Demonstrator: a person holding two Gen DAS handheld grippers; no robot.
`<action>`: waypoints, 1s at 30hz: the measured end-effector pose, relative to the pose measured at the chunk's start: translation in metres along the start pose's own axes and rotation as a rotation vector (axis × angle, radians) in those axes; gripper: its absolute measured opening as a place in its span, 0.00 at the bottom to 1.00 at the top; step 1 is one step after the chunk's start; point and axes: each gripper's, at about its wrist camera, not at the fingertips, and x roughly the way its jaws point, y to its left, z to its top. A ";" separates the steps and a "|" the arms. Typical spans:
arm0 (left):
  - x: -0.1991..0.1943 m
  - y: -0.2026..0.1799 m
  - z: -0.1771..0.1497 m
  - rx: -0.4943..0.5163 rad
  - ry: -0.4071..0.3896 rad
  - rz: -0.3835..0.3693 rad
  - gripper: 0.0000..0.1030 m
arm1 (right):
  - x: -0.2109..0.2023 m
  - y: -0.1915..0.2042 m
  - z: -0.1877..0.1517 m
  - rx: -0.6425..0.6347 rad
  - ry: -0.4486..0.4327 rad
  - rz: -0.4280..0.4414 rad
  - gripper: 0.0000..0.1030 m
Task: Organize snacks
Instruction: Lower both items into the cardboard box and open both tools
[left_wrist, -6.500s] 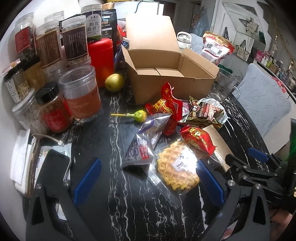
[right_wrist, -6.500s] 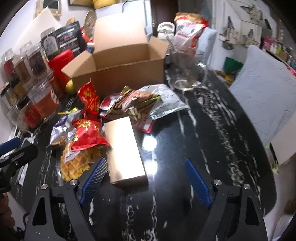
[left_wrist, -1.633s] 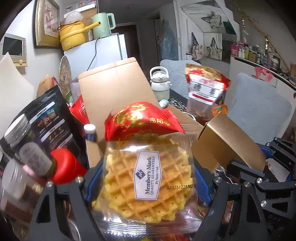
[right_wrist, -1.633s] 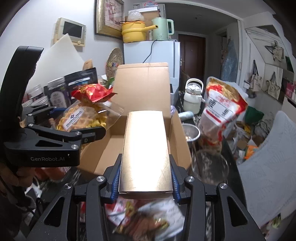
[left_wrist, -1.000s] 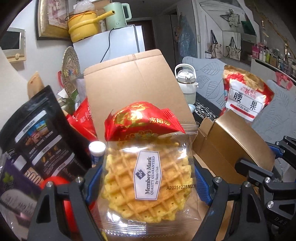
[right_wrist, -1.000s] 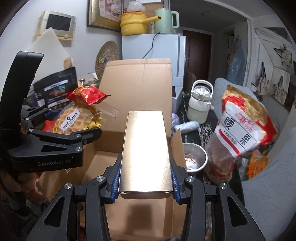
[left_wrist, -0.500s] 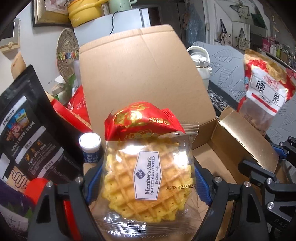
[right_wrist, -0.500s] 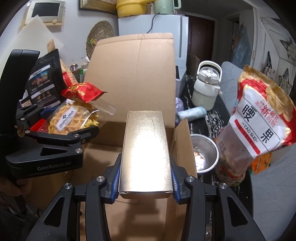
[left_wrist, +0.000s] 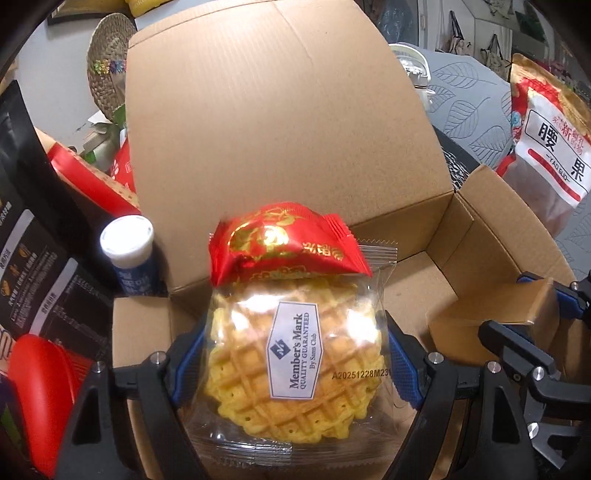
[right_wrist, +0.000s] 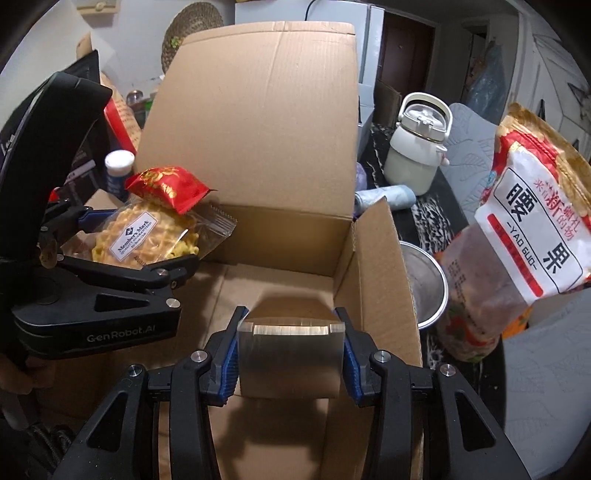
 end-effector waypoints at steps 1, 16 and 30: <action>0.000 0.000 -0.001 0.000 -0.001 0.003 0.81 | -0.001 0.000 0.000 0.006 0.001 -0.002 0.44; 0.014 -0.002 -0.002 -0.019 0.105 -0.032 0.82 | -0.004 -0.001 -0.004 0.019 0.015 -0.021 0.58; -0.012 0.015 -0.006 -0.058 0.064 -0.038 0.82 | -0.029 -0.005 -0.010 0.020 -0.019 -0.070 0.58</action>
